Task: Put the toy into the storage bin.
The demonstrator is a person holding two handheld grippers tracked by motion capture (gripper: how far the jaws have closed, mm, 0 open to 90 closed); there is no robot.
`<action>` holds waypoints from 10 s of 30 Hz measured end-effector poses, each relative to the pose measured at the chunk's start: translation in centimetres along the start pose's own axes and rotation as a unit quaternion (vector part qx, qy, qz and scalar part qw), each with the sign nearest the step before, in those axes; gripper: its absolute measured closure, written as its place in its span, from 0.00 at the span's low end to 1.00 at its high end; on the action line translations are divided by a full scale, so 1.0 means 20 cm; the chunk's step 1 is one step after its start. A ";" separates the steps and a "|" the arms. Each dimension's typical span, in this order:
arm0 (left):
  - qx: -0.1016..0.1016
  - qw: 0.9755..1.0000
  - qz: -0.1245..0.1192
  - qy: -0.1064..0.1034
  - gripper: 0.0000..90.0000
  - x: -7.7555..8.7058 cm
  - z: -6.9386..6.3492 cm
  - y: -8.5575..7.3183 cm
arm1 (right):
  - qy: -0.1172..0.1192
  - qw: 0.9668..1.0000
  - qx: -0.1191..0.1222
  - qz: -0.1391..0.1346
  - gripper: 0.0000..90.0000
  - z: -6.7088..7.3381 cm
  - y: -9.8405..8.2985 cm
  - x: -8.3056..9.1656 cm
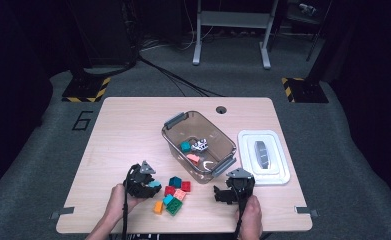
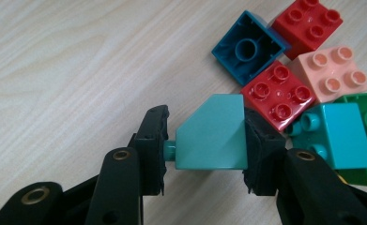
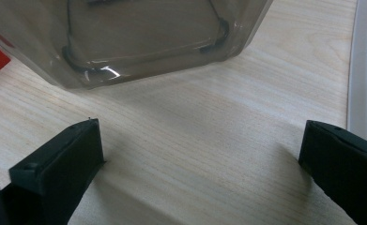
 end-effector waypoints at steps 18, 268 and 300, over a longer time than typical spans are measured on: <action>0.012 1.000 -0.019 0.007 0.64 0.10 0.10 0.13 | 0.000 1.000 0.000 0.000 0.00 0.00 0.00 0.00; 0.010 1.000 -0.005 0.006 0.75 0.28 0.16 0.37 | -0.005 1.000 -0.003 -0.001 0.00 0.00 0.00 0.00; -0.030 0.998 -0.042 0.039 0.75 0.46 0.09 0.81 | -0.003 1.000 -0.003 -0.001 0.00 0.00 0.00 0.00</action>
Point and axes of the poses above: each handheld gripper's, and its own axes: x roughly backward along the jaws, y roughly out of its top, z roughly to its left, the point moved 1 cm from there along -x, roughly forward along the jaws, and after that the axes turned 7 degrees about x, right-handed, at the moved point
